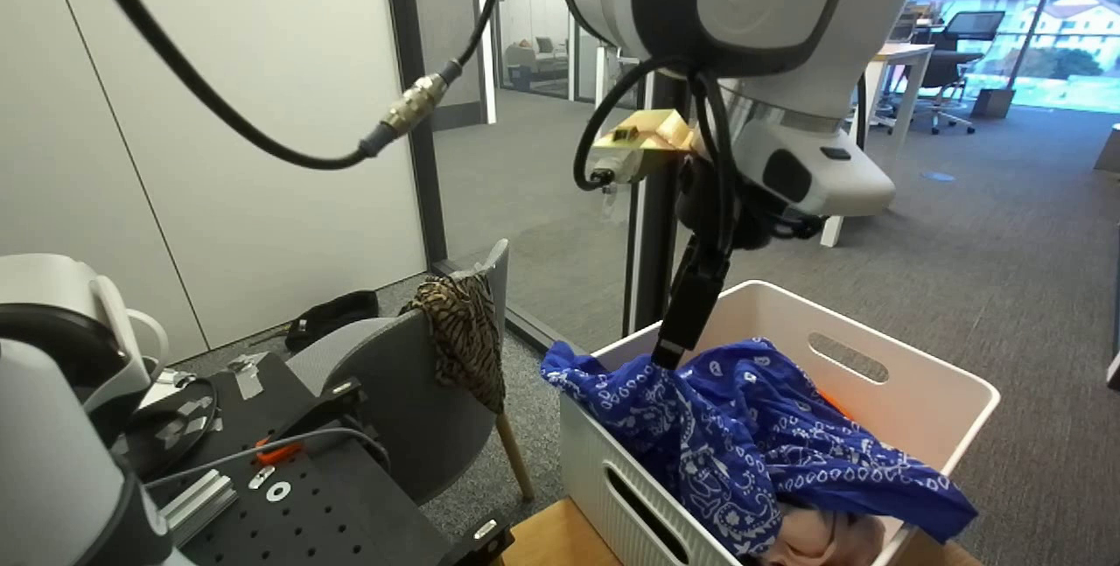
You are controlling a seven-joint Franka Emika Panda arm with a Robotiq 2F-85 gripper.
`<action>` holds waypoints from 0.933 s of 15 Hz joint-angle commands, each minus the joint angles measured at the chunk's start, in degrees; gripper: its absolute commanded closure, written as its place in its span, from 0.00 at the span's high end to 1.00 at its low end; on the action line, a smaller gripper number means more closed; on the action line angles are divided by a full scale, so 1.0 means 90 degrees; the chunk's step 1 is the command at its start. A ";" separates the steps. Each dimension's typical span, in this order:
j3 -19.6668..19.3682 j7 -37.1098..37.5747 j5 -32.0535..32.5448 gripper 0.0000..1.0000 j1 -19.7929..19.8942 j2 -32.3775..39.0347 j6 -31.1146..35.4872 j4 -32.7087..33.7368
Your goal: Remove the blue bandana from the basket and put it on the chair.
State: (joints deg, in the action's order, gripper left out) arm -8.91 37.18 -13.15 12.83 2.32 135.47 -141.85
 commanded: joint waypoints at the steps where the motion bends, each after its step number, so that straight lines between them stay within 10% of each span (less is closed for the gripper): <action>1: -0.0102 0.0217 -0.0485 1.00 -0.0099 0.0424 0.0027 0.0166; 14: -0.0260 0.0211 -0.0987 1.00 -0.0080 0.1245 0.0312 0.0485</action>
State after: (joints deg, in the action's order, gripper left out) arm -10.39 38.84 -20.38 12.80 12.24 137.42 -138.93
